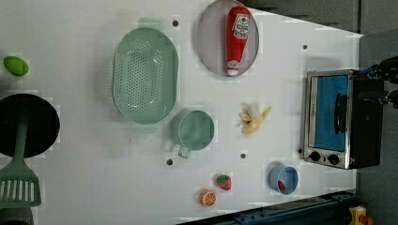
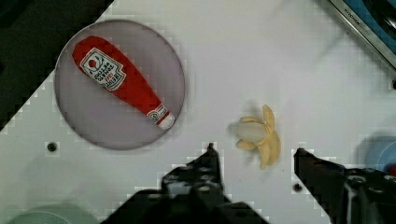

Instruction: Pick Banana and place it in mug.

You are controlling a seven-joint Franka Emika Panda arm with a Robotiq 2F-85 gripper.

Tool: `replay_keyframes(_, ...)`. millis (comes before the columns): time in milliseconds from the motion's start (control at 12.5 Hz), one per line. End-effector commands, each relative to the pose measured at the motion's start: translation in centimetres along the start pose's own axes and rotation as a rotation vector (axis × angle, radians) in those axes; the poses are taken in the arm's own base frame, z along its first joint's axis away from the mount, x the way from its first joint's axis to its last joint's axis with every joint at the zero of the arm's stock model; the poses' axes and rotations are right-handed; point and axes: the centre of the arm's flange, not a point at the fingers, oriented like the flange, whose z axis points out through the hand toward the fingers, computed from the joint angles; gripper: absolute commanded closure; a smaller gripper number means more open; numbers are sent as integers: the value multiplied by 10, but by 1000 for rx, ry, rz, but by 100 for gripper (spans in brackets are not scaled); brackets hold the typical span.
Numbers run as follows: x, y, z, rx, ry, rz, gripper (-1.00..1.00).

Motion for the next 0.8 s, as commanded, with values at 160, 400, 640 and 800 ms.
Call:
replay_keyframes(160,-67,117,-48,-22,-50,39,-82)
replay_keyframes(400,-64,112,-23,-45,-70,35,-100)
replay_keyframes(640,-53,95,35,-38,-62,-6,-100)
replay_keyframes(800,-47,84,85,-34,-58,-112,-100)
